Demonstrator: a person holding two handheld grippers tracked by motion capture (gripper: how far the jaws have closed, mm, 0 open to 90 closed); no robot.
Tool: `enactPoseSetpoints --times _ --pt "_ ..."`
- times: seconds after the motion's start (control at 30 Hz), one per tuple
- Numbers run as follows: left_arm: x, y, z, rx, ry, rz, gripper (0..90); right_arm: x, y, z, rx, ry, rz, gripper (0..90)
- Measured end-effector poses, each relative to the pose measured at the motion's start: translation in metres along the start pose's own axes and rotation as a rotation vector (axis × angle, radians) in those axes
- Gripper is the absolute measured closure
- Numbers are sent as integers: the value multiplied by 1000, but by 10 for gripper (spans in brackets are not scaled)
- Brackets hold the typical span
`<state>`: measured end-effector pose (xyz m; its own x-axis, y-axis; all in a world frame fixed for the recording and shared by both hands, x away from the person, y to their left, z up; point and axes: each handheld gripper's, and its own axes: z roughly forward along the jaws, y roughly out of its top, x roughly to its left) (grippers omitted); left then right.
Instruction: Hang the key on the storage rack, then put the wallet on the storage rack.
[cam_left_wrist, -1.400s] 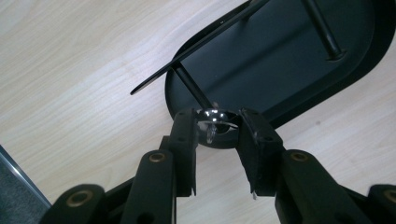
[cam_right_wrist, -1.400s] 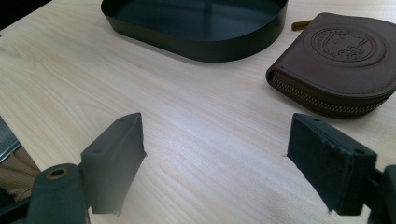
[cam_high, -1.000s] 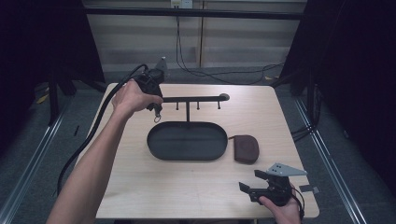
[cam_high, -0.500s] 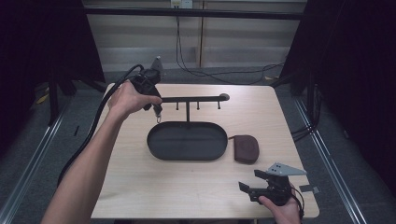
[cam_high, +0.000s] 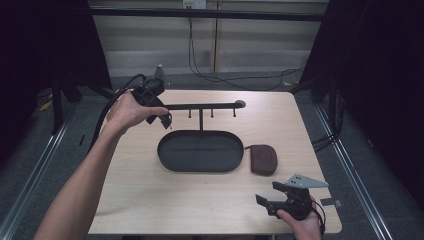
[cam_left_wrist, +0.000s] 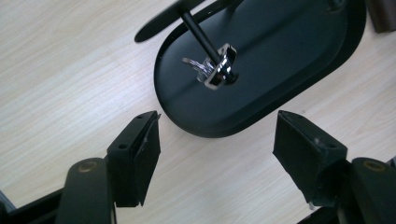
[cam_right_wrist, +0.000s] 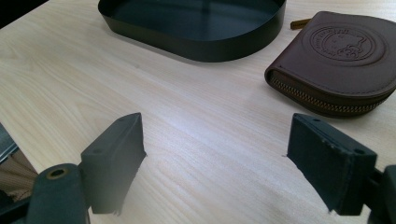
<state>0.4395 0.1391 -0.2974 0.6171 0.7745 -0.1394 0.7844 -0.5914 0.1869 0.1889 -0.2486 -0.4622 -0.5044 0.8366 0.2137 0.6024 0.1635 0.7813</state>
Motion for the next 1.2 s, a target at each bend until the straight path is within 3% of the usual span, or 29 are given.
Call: enactPoseSetpoints --times 0.1,0.2,0.3,0.37,0.5,0.53,0.83,0.87,0.93,1.03,1.13,1.2 --pt "2 -7 -2 -31 -16 0 285 0 0 0 1 0 0 182" --pt "4 -11 -2 -22 -22 0 268 1 0 0 4 -1 -1 182" --pt "11 -20 -3 -39 -54 -3 221 0 0 0 3 -2 2 182" --pt "12 -26 -3 -59 -69 22 166 0 0 1 5 -2 2 182" --pt "15 -35 -2 -97 -81 36 175 1 0 1 4 -4 1 182" --pt "17 -42 -1 -112 -105 65 168 1 0 1 4 -5 2 182" --pt "20 -67 4 -196 -80 85 177 1 0 1 4 -5 2 182" --pt "22 -72 6 -220 -72 111 176 0 0 1 3 -4 2 182" --pt "23 -78 8 -240 -93 113 177 0 0 1 2 -5 3 182" --pt "24 -83 9 -263 -92 122 176 0 1 1 0 -6 6 182" --pt "27 -91 11 -288 -77 122 176 -1 1 2 3 -6 10 182" --pt "29 -96 12 -309 -80 99 178 -1 1 2 5 -8 10 182"
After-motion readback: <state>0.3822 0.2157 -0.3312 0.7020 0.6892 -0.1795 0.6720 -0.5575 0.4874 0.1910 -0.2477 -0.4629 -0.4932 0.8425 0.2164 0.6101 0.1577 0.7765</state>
